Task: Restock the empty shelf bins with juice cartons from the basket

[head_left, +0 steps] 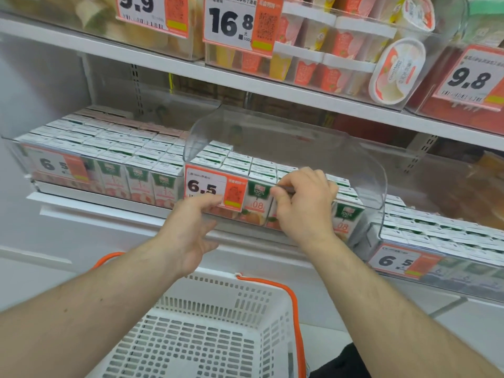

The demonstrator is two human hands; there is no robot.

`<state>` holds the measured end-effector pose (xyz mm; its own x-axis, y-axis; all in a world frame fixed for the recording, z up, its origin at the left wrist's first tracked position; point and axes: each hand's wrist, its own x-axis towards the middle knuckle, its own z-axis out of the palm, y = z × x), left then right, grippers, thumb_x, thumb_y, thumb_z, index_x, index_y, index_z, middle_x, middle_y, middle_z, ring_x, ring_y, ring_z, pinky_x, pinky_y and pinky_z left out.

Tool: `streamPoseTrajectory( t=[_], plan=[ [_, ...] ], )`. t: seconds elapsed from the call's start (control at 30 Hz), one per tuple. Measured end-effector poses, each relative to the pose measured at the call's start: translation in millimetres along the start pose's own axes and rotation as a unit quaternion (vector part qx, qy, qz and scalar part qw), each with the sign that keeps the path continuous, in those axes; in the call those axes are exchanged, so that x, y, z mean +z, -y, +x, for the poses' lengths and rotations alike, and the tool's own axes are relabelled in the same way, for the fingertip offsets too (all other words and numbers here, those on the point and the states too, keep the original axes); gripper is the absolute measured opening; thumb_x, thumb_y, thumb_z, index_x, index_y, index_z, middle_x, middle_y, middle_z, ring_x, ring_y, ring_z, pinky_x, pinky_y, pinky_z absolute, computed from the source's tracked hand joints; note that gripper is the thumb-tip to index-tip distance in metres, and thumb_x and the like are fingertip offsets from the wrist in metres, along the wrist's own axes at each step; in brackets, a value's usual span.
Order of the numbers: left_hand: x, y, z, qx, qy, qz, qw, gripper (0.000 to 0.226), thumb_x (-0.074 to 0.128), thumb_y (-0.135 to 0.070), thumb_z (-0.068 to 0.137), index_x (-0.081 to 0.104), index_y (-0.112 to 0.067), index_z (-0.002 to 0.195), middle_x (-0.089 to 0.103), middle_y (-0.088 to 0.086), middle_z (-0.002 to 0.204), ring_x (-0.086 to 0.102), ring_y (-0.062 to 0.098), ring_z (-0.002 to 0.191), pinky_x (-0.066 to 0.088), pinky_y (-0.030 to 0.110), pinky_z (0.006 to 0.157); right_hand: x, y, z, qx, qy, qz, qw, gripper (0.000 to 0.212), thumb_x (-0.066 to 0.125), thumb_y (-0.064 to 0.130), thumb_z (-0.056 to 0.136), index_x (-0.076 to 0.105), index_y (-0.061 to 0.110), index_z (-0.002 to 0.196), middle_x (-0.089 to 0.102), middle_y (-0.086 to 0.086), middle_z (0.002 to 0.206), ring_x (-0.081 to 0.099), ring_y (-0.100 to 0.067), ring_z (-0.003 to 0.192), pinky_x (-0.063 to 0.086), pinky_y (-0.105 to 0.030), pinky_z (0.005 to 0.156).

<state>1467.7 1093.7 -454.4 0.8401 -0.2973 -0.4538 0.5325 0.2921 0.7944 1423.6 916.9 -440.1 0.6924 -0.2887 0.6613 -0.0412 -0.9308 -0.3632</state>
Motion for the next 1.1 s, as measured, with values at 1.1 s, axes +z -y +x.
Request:
streamPoseTrajectory(
  t=[1.1],
  plan=[
    [29,24,-13,0.005,0.058,0.157,0.986,0.016,0.059,-0.010,0.091,0.059,-0.016,0.105,0.064,0.003,0.106,0.069,0.022,0.097,0.053,0.044,0.093,12,-23,1,-0.006,0.179,0.007,0.984,0.011,0.064,0.017,0.090,0.068,0.013,0.099,0.055,0.002,0.095,0.050,-0.025,0.103,0.037,-0.040,0.094]
  ],
)
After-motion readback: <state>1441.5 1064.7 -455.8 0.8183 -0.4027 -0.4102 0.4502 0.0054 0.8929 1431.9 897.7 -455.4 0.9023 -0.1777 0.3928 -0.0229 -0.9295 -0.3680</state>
